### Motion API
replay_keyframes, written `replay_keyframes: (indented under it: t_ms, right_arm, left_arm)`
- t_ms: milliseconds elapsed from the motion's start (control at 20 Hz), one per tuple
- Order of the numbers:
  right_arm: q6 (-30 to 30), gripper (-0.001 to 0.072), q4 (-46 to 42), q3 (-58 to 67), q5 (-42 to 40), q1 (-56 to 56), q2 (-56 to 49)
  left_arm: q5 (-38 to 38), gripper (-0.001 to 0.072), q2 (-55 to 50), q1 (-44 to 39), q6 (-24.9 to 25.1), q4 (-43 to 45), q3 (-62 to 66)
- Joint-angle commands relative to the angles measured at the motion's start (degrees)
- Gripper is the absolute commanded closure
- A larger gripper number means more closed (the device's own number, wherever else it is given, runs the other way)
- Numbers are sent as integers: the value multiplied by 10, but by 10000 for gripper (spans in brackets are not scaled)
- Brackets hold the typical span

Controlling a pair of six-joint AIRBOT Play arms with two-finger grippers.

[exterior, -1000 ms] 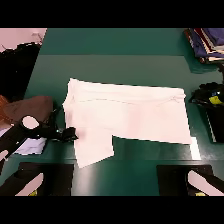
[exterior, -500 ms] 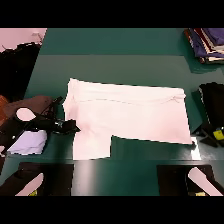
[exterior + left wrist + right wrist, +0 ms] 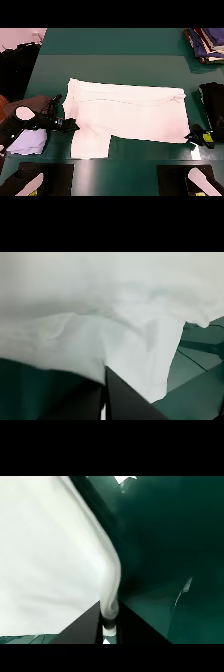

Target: Fold the shirts.

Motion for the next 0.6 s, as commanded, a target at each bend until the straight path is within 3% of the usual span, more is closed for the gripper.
replay_keyframes:
  t_ms: [0, 150, 250, 400, 550]
  right_arm:
    - [-9, 694, 11, -1, -7, 26, 0]
    - [-24, 695, -3, 27, 48, 34, 1]
    - [-24, 695, -30, 54, 84, 34, 15]
    - [-24, 695, -89, 71, 131, 34, 90]
    - [-9, 695, -101, 72, 153, 38, 157]
  left_arm:
    - [-13, 686, 10, 0, -11, 27, 0]
    - [-34, 686, 86, 0, -72, 103, 3]
    - [-96, 686, 138, 0, -104, 157, 3]
    - [-190, 685, 199, 0, -122, 153, 3]
    - [-216, 685, 207, 0, -131, 119, 13]
